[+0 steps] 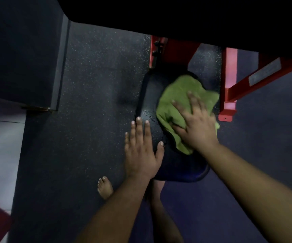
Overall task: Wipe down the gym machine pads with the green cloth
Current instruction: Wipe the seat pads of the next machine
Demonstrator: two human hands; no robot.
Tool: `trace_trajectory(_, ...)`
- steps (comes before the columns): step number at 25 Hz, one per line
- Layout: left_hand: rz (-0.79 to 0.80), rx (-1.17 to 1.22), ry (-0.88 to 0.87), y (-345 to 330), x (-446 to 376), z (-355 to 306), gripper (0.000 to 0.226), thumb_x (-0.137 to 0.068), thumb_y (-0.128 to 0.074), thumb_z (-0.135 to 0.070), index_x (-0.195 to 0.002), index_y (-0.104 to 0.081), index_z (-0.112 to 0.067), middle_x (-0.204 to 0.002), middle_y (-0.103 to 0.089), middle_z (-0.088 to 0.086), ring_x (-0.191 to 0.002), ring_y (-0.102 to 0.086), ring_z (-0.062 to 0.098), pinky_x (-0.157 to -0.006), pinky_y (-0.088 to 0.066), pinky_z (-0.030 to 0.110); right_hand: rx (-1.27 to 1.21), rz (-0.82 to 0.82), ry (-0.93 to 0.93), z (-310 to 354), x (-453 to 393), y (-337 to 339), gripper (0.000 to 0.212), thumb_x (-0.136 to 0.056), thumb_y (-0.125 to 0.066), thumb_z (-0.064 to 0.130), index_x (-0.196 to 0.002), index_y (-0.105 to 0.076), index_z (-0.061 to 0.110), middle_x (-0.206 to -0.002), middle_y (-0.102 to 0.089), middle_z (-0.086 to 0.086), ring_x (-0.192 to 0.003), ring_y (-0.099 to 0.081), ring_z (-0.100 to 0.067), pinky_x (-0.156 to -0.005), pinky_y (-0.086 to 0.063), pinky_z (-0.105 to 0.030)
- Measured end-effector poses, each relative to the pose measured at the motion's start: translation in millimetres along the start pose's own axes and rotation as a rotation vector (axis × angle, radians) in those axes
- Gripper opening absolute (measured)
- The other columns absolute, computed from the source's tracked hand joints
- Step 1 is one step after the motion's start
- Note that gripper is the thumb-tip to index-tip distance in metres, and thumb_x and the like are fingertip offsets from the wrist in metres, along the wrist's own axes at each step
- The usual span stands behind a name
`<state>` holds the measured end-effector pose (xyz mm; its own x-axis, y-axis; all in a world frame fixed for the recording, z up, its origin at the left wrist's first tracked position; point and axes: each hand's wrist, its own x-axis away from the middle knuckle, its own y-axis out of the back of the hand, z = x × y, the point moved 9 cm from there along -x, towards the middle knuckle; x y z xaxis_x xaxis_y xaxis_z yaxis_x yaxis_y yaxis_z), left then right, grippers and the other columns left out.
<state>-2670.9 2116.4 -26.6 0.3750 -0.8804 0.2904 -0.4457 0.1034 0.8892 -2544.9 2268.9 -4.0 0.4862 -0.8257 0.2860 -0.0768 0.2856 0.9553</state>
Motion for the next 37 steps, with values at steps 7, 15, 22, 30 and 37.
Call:
trace_trajectory(7, 0.084, 0.187, -0.099, -13, 59, 59, 0.071, -0.106, -0.013, -0.058, -0.162, 0.001, -0.017, -0.171, 0.008, -0.001, -0.157, 0.005, 0.014, -0.127, -0.008, 0.048, 0.139, 0.093, 0.158, 47, 32, -12, 0.075, -0.085, -0.043, 0.071, -0.154, -0.020, 0.052, -0.168, -0.010, -0.004, -0.153, -0.009, -0.038, -0.107, -0.022, -0.078)
trace_trajectory(15, 0.161, 0.057, -0.138, -7, 69, 96, 0.070, -0.103, -0.020, -0.063, -0.162, -0.001, -0.031, -0.170, 0.012, -0.001, -0.157, 0.008, 0.015, -0.125, 0.001, 0.042, 0.097, -0.019, 0.011, 104, -7, -7, 0.071, -0.091, -0.037, 0.074, -0.155, -0.018, 0.049, -0.169, -0.011, -0.005, -0.151, -0.017, -0.041, -0.109, -0.019, -0.077)
trace_trajectory(22, 0.233, 0.050, -0.236, 9, 61, 77, 0.070, -0.103, -0.022, -0.058, -0.163, -0.005, -0.025, -0.170, 0.013, -0.003, -0.156, 0.009, 0.014, -0.127, -0.004, 0.044, 0.103, 0.007, 0.147, 65, 150, -37, 0.101, -0.068, -0.078, 0.059, -0.154, -0.026, 0.047, -0.166, -0.023, -0.008, -0.148, -0.026, -0.040, -0.102, -0.031, -0.075)
trace_trajectory(30, 0.195, -0.037, -0.340, 4, 28, 27, 0.076, -0.102, -0.025, -0.051, -0.162, 0.004, -0.016, -0.169, 0.017, 0.003, -0.155, 0.019, 0.018, -0.126, 0.008, 0.042, -0.245, -0.046, -0.302, -24, 24, -10, 0.070, -0.089, -0.047, 0.071, -0.153, -0.026, 0.051, -0.167, -0.013, -0.007, -0.147, -0.022, -0.041, -0.112, -0.035, -0.062)
trace_trajectory(37, 0.153, -0.052, -0.283, 1, 34, 22, 0.078, -0.097, -0.026, -0.048, -0.162, 0.001, -0.014, -0.170, 0.012, 0.006, -0.156, 0.015, 0.022, -0.126, 0.001, 0.053, -0.391, -0.130, -0.407, -16, 150, -33, 0.073, -0.091, -0.059, 0.050, -0.155, -0.026, 0.047, -0.165, -0.014, -0.013, -0.137, -0.034, -0.044, -0.104, -0.042, -0.056)
